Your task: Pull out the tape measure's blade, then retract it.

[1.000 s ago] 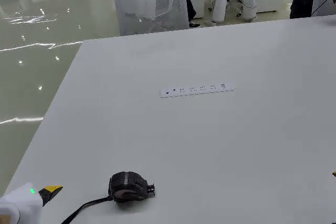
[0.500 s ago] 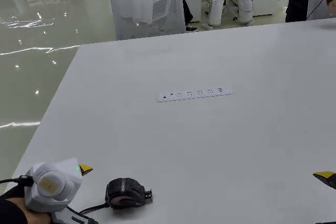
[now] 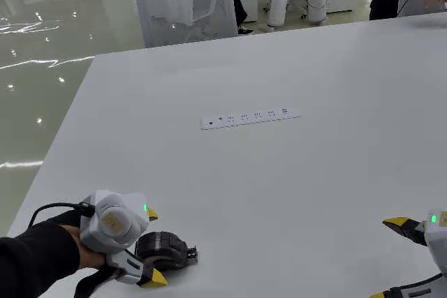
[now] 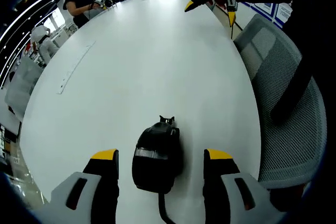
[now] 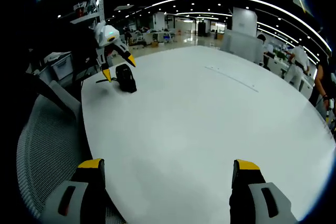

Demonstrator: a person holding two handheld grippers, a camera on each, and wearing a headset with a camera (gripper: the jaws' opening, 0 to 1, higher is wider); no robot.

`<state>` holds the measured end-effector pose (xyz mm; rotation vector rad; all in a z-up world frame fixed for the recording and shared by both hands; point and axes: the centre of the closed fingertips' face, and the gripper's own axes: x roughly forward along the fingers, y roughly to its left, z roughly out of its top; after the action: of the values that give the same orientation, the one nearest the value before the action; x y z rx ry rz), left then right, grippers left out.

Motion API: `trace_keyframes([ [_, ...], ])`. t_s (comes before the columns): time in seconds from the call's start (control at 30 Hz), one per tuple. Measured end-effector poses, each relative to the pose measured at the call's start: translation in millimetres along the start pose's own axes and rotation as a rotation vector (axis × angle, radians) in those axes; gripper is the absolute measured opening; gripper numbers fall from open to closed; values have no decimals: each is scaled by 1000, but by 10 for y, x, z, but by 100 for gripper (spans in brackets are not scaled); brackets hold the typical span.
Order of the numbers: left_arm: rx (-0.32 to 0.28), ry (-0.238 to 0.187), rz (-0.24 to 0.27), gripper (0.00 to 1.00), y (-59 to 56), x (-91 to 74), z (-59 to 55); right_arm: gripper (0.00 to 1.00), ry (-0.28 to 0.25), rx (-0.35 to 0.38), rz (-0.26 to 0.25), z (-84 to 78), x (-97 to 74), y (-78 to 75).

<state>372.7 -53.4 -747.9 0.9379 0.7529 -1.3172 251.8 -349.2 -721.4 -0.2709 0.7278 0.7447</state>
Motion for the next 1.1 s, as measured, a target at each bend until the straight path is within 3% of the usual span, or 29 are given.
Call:
trace_keyframes([
  [0.1, 3, 0, -4, 51, 20, 48, 15, 99, 2, -25, 29, 49, 63, 67],
  [0.17, -18, 27, 6, 45, 65, 75, -16, 99, 11, -25, 59, 63, 123, 115],
  [0.27, 3, 55, 10, 34, 100, 86, -29, 98, 16, -37, 85, 114, 215, 155],
  [0.3, 22, 59, -20, 33, 52, 94, -21, 98, 22, -50, 99, 139, 254, 175],
  [0.33, 45, 72, -19, 31, 41, 91, -21, 98, 21, -57, 101, 165, 279, 176],
  [0.5, 45, 155, -13, 31, 46, 132, -48, 97, 18, -103, 117, 296, 424, 176],
  [0.57, 30, 167, -12, 31, 40, 156, -48, 96, 21, -101, 123, 314, 506, 159],
  [0.87, 78, 201, -17, 32, 36, 202, -75, 95, 50, -111, 165, 366, 871, 232],
  [0.97, 76, 196, -18, 32, 39, 201, -77, 91, 17, -145, 196, 464, 1003, 275],
  [1.1, 75, 207, -26, 32, 40, 207, -76, 87, 15, -184, 209, 565, 1160, 298],
])
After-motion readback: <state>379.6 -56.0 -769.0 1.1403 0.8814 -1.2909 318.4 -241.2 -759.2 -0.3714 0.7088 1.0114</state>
